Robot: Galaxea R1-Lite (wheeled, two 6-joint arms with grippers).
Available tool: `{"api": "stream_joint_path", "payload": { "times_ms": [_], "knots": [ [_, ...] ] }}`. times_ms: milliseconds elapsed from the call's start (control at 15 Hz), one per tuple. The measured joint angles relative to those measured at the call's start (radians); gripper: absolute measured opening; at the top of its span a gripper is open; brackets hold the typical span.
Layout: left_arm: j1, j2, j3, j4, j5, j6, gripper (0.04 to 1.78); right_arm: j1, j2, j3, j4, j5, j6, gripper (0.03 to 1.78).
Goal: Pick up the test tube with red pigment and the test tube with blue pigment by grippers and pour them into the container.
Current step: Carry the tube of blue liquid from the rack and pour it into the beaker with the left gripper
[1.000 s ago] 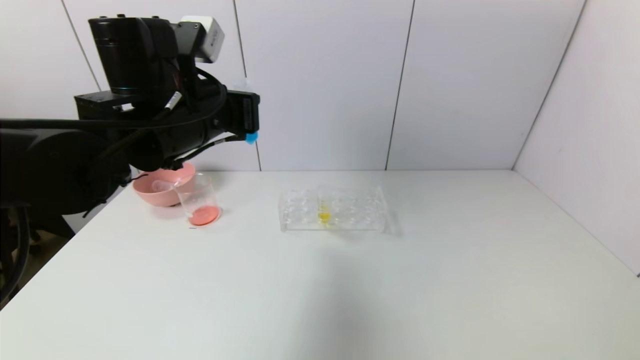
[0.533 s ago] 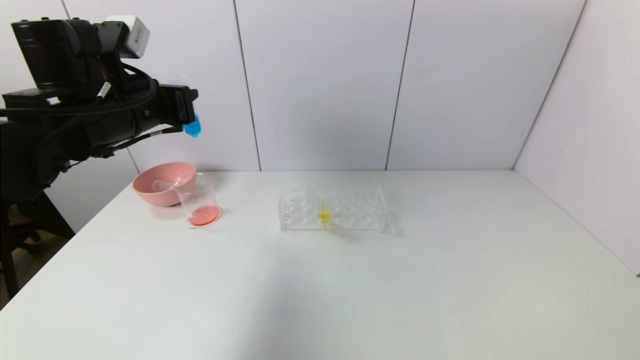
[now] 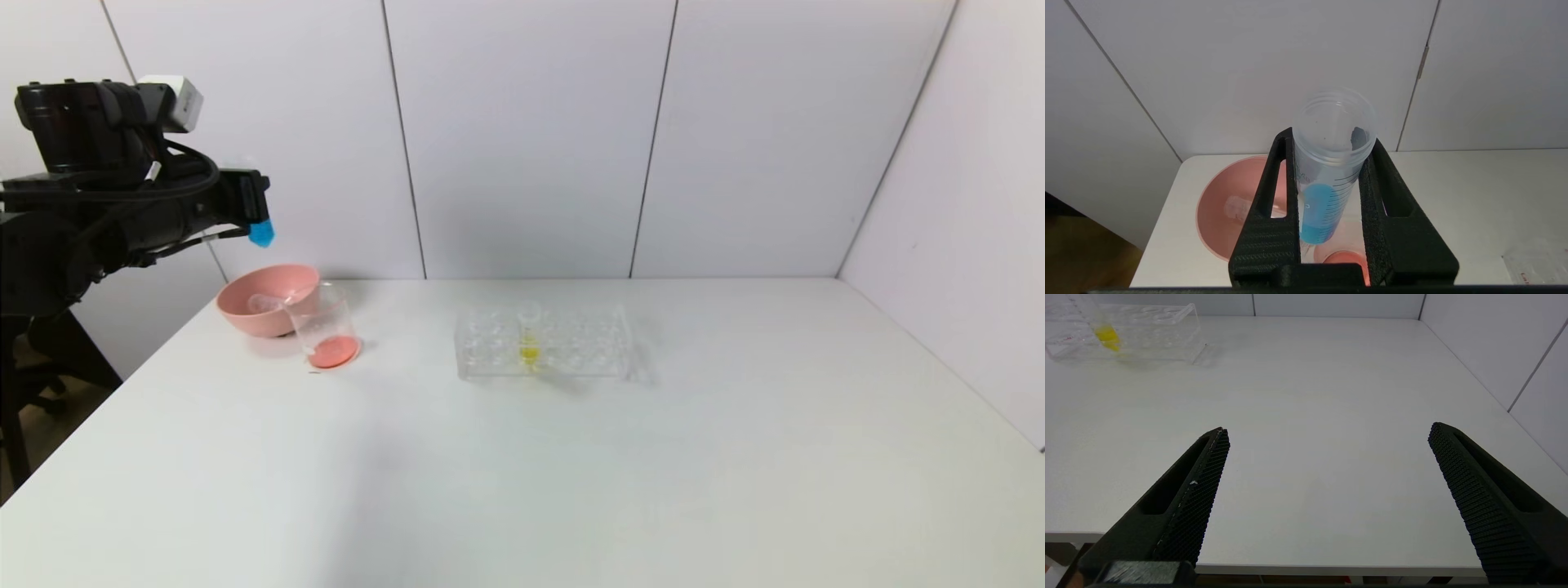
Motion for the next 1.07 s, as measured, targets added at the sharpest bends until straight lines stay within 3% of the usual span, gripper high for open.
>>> {"api": "stream_joint_path", "payload": {
  "times_ms": [467, 1067],
  "knots": [
    [0.072, 0.08, -0.011, -0.05, -0.001, 0.008, 0.44, 0.0, 0.0, 0.0, 0.0, 0.0, 0.0, 1.77],
    [0.105, 0.123, -0.011, -0.053, -0.029, 0.016, 0.44, 0.0, 0.0, 0.0, 0.0, 0.0, 0.0, 1.77]
  ]
}}
